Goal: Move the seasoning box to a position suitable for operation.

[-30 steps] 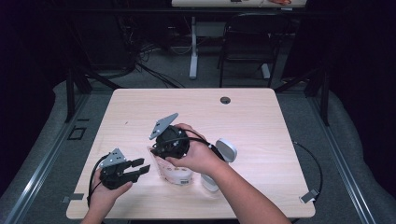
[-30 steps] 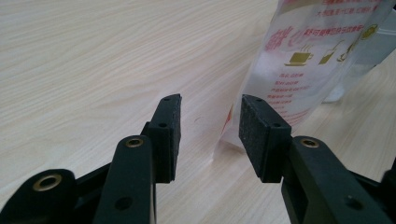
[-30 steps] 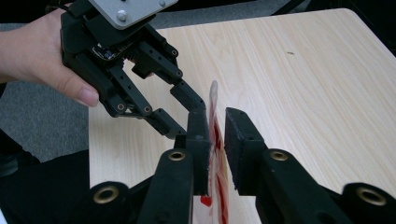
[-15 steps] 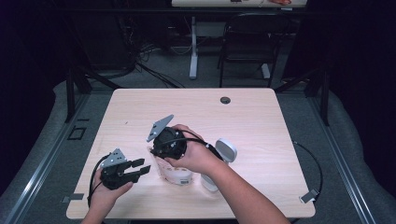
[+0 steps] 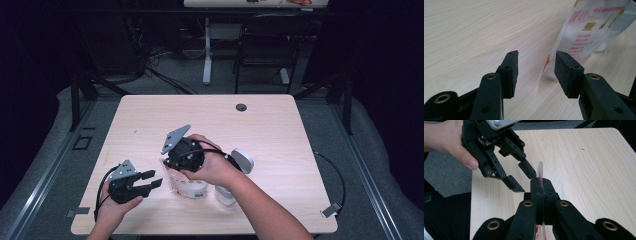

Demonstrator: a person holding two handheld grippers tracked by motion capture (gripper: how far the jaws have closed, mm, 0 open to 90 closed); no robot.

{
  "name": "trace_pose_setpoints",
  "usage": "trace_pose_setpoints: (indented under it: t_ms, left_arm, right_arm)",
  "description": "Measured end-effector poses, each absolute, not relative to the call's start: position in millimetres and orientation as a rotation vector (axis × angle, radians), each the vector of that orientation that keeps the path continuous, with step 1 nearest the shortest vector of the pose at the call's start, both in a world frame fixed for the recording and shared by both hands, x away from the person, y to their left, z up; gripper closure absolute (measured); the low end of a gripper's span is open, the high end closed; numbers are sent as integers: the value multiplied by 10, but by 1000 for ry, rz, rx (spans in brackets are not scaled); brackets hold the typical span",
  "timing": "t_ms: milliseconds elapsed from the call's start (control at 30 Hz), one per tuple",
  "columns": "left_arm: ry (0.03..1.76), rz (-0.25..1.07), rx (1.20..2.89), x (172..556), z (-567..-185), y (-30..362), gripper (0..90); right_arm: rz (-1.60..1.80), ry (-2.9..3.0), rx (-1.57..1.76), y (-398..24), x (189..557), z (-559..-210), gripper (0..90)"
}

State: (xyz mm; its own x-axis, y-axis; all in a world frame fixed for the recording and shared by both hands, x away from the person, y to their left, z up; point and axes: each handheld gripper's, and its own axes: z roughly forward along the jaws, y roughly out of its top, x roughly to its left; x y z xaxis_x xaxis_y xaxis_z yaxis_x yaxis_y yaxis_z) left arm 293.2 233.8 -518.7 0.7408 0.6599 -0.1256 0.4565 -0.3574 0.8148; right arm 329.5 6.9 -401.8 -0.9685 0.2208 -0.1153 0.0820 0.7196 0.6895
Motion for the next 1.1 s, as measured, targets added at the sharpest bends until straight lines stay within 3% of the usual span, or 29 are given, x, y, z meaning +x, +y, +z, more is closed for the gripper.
trace_pose_setpoints:
  t_ms: [600, 1100]
  left_arm:
    - [647, 163, 2090, 2948, -5405, 2037, 429]
    - [570, 76, 2096, 3028, -5583, 1876, 416]
  right_arm:
    - [1145, 2735, 206, -92, 3243, -4012, 900]
    - [1147, 2746, 188, -123, 3228, -4014, 900]
